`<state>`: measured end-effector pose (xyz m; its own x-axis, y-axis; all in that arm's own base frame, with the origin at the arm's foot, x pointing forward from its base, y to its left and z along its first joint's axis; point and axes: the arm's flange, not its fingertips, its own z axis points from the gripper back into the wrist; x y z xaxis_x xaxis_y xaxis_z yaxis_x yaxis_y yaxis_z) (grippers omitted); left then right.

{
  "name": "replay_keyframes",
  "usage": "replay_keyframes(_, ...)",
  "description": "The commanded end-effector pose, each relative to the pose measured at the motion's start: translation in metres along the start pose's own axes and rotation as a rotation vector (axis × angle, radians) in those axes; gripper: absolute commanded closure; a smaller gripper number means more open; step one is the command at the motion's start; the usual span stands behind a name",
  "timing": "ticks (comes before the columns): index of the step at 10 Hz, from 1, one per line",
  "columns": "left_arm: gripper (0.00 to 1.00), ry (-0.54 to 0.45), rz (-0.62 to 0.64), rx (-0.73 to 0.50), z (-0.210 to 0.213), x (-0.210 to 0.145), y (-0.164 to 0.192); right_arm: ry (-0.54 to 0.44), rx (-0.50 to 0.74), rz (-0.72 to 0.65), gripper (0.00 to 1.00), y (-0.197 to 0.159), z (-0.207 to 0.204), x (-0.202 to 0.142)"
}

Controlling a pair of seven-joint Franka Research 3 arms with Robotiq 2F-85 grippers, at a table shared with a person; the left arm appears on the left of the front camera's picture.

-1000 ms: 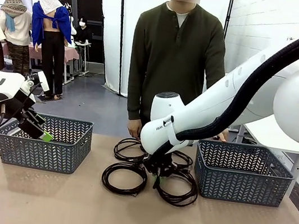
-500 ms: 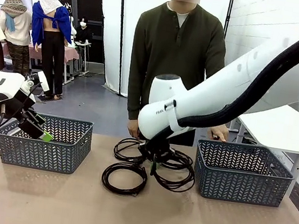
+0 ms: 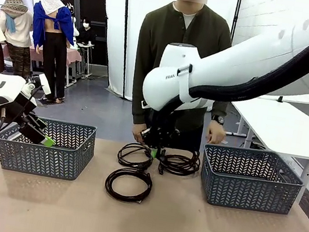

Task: Organize the cables according to human instructions.
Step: Pick up a bundle of cables and place it in the basket indicated by the human.

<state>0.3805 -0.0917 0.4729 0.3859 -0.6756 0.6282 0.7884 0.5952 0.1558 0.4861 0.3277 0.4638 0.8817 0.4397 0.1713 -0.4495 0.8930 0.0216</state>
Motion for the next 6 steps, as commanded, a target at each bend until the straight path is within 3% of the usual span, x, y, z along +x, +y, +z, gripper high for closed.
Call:
replay_keyframes(1,0.00,-0.008,0.011,-0.005,-0.001,-0.001,0.002,-0.010,0.011,0.246,1.00,-0.022,0.018,-0.011)
replay_keyframes(4,0.00,-0.008,0.011,-0.005,-0.001,-0.001,0.002,0.021,0.122,0.472,1.00,-0.054,0.032,-0.019)
replay_keyframes(6,0.00,-0.008,0.011,-0.005,-0.001,-0.001,0.002,0.080,0.090,0.479,1.00,-0.067,0.042,-0.021)
